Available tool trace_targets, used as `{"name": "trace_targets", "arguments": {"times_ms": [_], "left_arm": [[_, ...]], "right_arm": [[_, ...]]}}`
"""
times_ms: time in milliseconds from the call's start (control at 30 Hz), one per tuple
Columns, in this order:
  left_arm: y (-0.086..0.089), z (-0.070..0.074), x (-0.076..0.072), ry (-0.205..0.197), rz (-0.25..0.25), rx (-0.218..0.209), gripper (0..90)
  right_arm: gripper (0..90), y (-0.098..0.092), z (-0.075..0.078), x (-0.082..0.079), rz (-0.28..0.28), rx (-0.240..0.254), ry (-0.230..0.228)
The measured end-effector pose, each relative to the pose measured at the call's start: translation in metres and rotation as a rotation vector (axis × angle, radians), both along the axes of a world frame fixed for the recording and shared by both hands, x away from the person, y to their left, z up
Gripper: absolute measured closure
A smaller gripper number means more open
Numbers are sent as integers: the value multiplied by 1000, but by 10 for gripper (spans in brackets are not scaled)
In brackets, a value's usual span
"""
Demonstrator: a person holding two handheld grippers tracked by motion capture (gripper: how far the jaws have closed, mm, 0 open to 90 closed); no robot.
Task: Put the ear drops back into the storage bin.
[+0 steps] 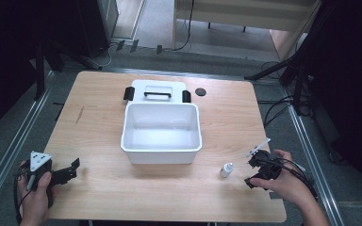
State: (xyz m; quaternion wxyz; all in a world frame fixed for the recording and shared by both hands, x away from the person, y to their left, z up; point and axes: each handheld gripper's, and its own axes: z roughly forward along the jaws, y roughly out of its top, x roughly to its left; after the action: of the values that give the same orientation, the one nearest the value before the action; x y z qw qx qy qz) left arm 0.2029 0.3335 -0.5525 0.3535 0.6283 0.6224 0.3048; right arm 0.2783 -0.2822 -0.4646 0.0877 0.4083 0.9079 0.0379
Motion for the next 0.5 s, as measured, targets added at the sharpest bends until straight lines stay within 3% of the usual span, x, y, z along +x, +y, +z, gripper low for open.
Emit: {"name": "trace_targets", "arguments": {"times_ms": [200,333,500], "left_arm": [[0,0,0,-2,-1,-2,1],[0,0,0,-2,1,-4,1],[0,0,0,0,1,-5,1]], "right_arm": [[264,12,14,4,58,4,35],[314,23,18,6,65,1,70],[381,34,24,8,76,53,108]]}}
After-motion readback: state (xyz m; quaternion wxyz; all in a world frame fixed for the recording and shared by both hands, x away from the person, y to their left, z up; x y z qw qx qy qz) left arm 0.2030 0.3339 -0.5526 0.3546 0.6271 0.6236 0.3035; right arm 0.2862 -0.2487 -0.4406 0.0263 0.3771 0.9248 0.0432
